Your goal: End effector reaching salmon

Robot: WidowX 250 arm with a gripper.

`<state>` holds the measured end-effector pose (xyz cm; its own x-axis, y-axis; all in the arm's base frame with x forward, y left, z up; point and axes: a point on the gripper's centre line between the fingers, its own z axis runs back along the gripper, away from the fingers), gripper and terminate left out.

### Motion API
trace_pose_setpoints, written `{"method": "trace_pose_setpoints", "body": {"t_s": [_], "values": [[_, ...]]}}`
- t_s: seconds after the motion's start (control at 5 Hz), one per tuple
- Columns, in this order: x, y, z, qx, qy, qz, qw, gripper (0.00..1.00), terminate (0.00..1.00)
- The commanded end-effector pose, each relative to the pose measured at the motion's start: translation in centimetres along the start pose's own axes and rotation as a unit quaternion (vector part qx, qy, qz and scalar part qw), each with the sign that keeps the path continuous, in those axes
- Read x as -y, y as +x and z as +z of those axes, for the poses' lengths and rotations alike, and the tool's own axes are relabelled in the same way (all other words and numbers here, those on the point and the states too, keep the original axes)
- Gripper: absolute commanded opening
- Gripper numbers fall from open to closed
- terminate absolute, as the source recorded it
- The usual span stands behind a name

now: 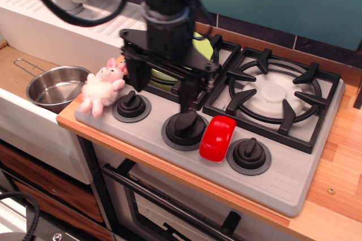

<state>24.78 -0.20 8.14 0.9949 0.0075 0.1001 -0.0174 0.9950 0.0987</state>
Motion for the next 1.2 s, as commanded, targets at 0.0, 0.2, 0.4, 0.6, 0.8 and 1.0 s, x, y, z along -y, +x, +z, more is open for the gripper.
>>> {"method": "trace_pose_setpoints", "body": {"t_s": [0.0,0.2,0.4,0.6,0.8,1.0], "values": [[3.3,1.2,2.1,0.034,0.01,0.032,0.9988,1.0,0.0],[3.9,1.5,2.1,0.036,0.01,0.036,0.9987,1.0,0.0],[4.0,2.1,2.3,0.037,0.013,0.034,0.9987,1.0,0.0],[4.3,2.6,1.8,0.044,0.016,0.028,0.9985,1.0,0.0],[4.3,2.6,0.1,0.058,0.015,0.011,0.9981,1.0,0.0],[4.3,2.7,-1.2,0.068,0.011,0.005,0.9976,1.0,0.0]]}}
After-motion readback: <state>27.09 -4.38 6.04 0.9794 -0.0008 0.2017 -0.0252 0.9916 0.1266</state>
